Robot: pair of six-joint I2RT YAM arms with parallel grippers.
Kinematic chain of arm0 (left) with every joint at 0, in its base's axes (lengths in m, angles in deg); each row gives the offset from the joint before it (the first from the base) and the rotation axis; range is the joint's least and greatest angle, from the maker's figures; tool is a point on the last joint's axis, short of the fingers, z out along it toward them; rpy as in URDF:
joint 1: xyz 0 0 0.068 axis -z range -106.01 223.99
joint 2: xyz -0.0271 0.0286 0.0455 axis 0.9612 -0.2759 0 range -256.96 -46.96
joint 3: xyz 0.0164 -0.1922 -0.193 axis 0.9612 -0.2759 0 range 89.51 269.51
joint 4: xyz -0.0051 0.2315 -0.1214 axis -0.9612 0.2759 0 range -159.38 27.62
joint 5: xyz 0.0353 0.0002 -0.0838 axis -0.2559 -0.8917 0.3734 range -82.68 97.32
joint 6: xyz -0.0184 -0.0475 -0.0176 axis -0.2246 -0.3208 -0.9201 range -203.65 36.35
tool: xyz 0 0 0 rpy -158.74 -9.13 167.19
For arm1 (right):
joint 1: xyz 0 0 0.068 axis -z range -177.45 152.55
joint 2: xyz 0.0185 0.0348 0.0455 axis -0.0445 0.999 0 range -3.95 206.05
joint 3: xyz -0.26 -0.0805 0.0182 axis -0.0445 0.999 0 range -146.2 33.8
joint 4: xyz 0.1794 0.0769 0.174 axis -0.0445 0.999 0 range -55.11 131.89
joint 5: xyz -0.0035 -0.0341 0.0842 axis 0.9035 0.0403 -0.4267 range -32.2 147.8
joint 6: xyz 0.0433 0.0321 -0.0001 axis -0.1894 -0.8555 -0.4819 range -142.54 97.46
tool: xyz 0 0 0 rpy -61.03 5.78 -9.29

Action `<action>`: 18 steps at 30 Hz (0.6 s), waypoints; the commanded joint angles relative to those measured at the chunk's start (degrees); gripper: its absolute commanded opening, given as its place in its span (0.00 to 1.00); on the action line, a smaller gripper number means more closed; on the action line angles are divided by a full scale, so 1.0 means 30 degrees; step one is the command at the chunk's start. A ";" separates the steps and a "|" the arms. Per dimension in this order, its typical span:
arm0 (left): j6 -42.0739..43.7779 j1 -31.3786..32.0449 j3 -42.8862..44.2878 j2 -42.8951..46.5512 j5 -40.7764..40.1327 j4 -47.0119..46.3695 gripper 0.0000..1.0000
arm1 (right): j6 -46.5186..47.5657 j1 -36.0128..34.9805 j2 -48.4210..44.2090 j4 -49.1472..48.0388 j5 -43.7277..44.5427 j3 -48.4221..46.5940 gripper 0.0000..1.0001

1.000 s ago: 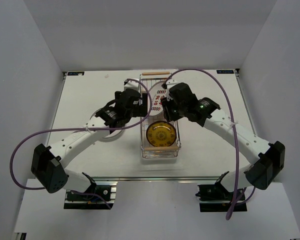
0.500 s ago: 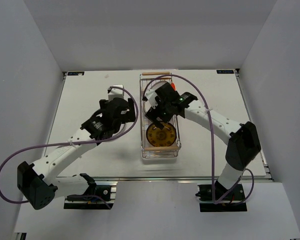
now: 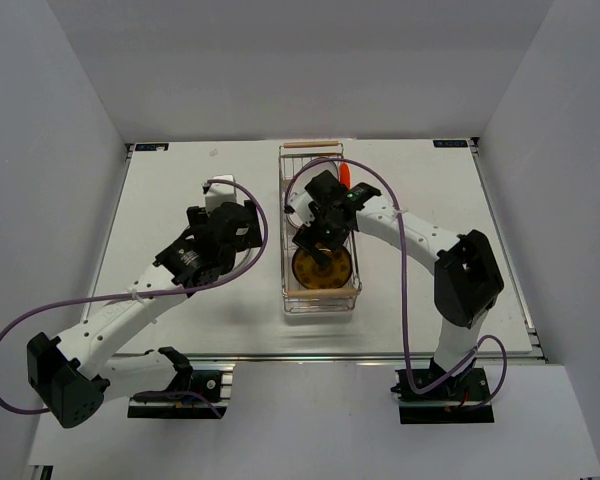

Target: Unload the plates from the dish rack

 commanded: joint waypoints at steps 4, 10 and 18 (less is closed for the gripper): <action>-0.0471 -0.0121 -0.0215 0.0330 -0.0402 0.0137 0.98 | -0.1065 0.0602 0.0173 -0.0654 0.0431 0.0640 0.87; -0.0647 -0.0121 -0.0098 0.0037 -0.0343 0.0313 0.98 | -0.2033 0.0660 -0.0500 -0.1241 0.0287 0.2017 0.86; -0.0823 -0.0121 -0.0274 0.0388 -0.0051 0.0108 0.98 | -0.2063 0.0631 -0.1379 -0.1271 -0.1382 0.2663 0.82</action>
